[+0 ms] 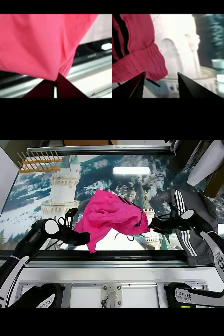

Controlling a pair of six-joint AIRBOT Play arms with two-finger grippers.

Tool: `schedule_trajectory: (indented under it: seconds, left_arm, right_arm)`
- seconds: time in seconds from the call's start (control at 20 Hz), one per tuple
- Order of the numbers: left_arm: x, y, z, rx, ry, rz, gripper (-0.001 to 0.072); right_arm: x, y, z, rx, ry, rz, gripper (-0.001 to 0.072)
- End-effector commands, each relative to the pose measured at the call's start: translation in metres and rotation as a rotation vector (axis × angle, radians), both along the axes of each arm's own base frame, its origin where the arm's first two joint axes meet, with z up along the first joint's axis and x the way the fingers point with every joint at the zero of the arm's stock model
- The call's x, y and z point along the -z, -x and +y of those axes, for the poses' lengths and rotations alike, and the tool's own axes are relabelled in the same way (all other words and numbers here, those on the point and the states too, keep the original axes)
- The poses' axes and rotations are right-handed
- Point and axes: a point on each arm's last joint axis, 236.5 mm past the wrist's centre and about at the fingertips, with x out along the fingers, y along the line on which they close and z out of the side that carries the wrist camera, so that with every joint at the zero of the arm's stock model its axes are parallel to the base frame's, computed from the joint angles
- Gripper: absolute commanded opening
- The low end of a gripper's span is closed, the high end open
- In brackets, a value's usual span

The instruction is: Fold the clothes and pants, and hang the long-sleeved shirts on hangers.

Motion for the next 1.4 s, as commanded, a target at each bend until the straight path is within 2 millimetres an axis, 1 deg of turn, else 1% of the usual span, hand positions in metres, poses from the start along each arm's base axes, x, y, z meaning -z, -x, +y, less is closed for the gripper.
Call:
schedule_trajectory:
  seconds: [0.0, 0.1, 0.15, 0.2, 0.25, 0.3, 0.35, 0.4, 0.45, 0.5, 0.55, 0.6, 0.65, 0.7, 0.75, 0.8, 0.85, 0.9, 0.95, 1.0, 1.05, 1.1, 1.2, 1.3, 1.35]
  left_arm:
    - [-0.008, 0.03, -0.012, 0.117, -0.017, 0.026, 0.0005]
    - [-0.009, 0.048, -0.024, 0.177, -0.021, 0.048, 0.0005]
    - [-0.008, 0.057, -0.031, 0.21, -0.025, 0.062, 0.0005]
    - [-0.008, 0.067, -0.037, 0.242, -0.028, 0.073, 0.0006]
    - [-0.008, 0.075, -0.042, 0.279, -0.031, 0.077, 0.0005]
    - [-0.009, 0.079, -0.046, 0.301, -0.03, 0.073, 0.0007]
    - [-0.015, 0.076, -0.05, 0.311, -0.024, 0.055, 0.0181]
    - [-0.025, 0.066, -0.053, 0.302, -0.012, 0.024, 0.0622]
    - [-0.041, 0.045, -0.055, 0.269, 0.012, -0.034, 0.0702]
    - [-0.058, 0.016, -0.052, 0.216, 0.036, -0.112, 0.0702]
    - [-0.077, -0.022, -0.042, 0.125, 0.061, -0.208, 0.0702]
    - [-0.093, -0.061, -0.026, 0.029, 0.073, -0.289, 0.0673]
    - [-0.104, -0.099, -0.003, -0.049, 0.068, -0.361, 0.0674]
    - [-0.106, -0.13, 0.02, -0.114, 0.054, -0.399, 0.0674]
    - [-0.1, -0.159, 0.044, -0.172, 0.033, -0.413, 0.0675]
    - [-0.087, -0.181, 0.064, -0.213, 0.013, -0.398, 0.0675]
    - [-0.065, -0.2, 0.085, -0.254, -0.004, -0.356, 0.0675]
    - [-0.039, -0.214, 0.101, -0.287, -0.016, -0.298, 0.0675]
    - [-0.014, -0.224, 0.112, -0.311, -0.016, -0.238, 0.0675]
    - [0.012, -0.231, 0.117, -0.319, 0.003, -0.176, 0.0675]
    - [0.031, -0.237, 0.114, -0.317, 0.047, -0.125, 0.0675]
    - [0.046, -0.243, 0.107, -0.314, 0.11, -0.082, 0.0674]
    - [0.062, -0.252, 0.096, -0.301, 0.181, -0.034, 0.0674]
    - [0.074, -0.255, 0.084, -0.252, 0.179, 0.0, 0.0675]
    - [0.078, -0.253, 0.075, -0.223, 0.184, 0.022, 0.0675]
  right_arm:
    - [0.018, -0.008, 0.024, -0.017, -0.06, -0.01, 0.0441]
    - [0.018, -0.009, 0.029, -0.032, -0.053, -0.021, 0.0424]
    - [0.018, -0.009, 0.031, -0.053, -0.049, -0.03, 0.0263]
    - [0.018, -0.007, 0.032, -0.077, -0.047, -0.037, 0.0068]
    - [0.016, -0.007, 0.032, -0.083, -0.046, -0.039, 0.0027]
    - [0.013, -0.007, 0.03, -0.085, -0.042, -0.047, 0.0026]
    - [0.007, -0.009, 0.026, -0.095, -0.029, -0.063, 0.0026]
    - [-0.003, -0.012, 0.021, -0.111, -0.014, -0.082, 0.0026]
    - [-0.013, -0.014, 0.016, -0.128, 0.001, -0.096, 0.0026]
    - [-0.023, -0.015, 0.009, -0.141, 0.02, -0.106, 0.0026]
    - [-0.032, -0.015, 0.001, -0.152, 0.046, -0.109, 0.0026]
    - [-0.04, -0.015, -0.005, -0.17, 0.067, -0.116, 0.0026]
    - [-0.046, -0.014, -0.008, -0.184, 0.079, -0.12, 0.0026]
    - [-0.05, -0.013, -0.008, -0.189, 0.08, -0.125, 0.0026]
    - [-0.053, -0.012, -0.007, -0.193, 0.077, -0.127, 0.0026]
    - [-0.053, -0.01, -0.005, -0.199, 0.076, -0.124, 0.0026]
    - [-0.053, -0.01, -0.003, -0.205, 0.075, -0.124, 0.0026]
    - [-0.053, -0.01, -0.001, -0.21, 0.076, -0.125, 0.0026]
    - [-0.052, -0.009, 0.001, -0.216, 0.075, -0.125, 0.0026]
    - [-0.053, -0.009, 0.002, -0.218, 0.074, -0.125, 0.0026]
    - [-0.052, -0.009, 0.004, -0.223, 0.075, -0.125, 0.0026]
    - [-0.053, -0.009, 0.005, -0.225, 0.074, -0.125, 0.0026]
    - [-0.053, -0.008, 0.007, -0.231, 0.074, -0.126, 0.0026]
    - [-0.053, -0.008, 0.008, -0.235, 0.074, -0.126, 0.0026]
    - [-0.053, -0.008, 0.009, -0.236, 0.075, -0.128, 0.0027]
